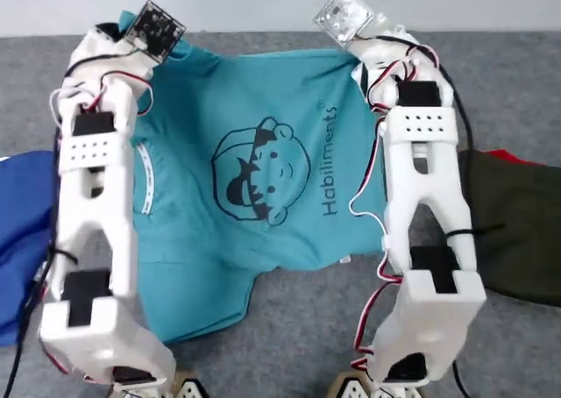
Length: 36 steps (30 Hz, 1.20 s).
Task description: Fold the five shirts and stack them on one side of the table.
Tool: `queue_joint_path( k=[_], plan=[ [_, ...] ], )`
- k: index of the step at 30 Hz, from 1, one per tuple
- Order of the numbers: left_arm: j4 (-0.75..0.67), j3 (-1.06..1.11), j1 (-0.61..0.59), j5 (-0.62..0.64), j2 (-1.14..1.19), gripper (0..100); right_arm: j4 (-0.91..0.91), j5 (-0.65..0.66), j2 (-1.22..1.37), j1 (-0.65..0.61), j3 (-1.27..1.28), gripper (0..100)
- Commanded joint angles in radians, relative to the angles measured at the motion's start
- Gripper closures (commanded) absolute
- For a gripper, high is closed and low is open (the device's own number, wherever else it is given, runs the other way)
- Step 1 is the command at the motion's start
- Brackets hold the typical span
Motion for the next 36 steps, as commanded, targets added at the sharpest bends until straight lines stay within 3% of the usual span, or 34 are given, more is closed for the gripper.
queue_joint_path(
  k=[1, 8, 17, 31, 36],
  plan=[
    [0.083, -0.137, -0.006, -0.008, 0.023, 99, -0.058, 0.035, -0.002, -0.004, -0.011, 98.8],
    [0.313, -0.194, -0.009, -0.011, 0.015, 99, -0.002, 0.034, -0.005, -0.001, -0.011, 98.8],
    [0.784, -0.202, 0.012, -0.012, -0.127, 99, 0.389, 0.029, -0.091, -0.002, -0.011, 98.8],
    [1.376, -0.196, 0.028, -0.035, -0.288, 99, 0.923, -0.018, -0.163, 0.012, -0.011, 98.8],
    [1.378, 0.019, 0.028, -0.048, -0.417, 99, 1.055, -0.018, -0.160, 0.042, -0.011, 98.7]
  ],
)
